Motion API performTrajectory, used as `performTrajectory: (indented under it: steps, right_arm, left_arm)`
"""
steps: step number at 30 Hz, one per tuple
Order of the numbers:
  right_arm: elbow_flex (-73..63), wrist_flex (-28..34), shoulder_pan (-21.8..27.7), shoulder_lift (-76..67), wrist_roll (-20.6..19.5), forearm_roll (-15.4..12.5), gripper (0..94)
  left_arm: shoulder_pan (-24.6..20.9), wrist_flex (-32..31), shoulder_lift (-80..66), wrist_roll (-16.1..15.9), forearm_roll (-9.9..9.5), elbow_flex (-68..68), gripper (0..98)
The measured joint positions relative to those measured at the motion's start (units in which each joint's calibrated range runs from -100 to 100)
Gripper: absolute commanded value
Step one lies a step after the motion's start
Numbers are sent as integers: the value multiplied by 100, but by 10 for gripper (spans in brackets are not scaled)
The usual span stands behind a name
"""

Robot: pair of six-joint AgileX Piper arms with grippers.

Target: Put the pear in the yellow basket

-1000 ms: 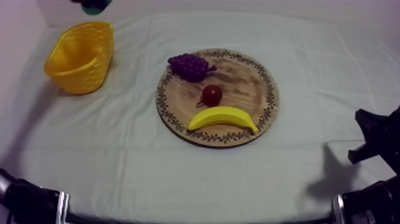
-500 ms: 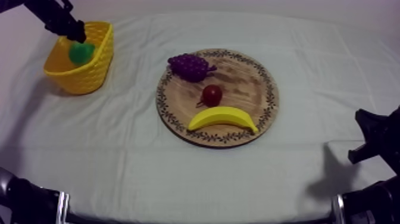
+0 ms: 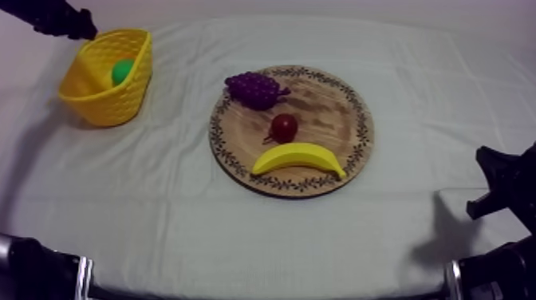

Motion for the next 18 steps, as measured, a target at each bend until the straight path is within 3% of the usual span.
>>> performTrajectory:
  steps: [4,12,18]
  right_arm:
    - [0,0,0,0,3,0,3]
    - [0,0,0,0,3,0,3]
    - [0,0,0,0,3,0,3]
  left_arm:
    - [95,-182,-1002,196,0,557,571]
    - [87,-849,-2963,661,-17,1829,223]
    - [-14,-1441,-4440,783,-5,3013,38]
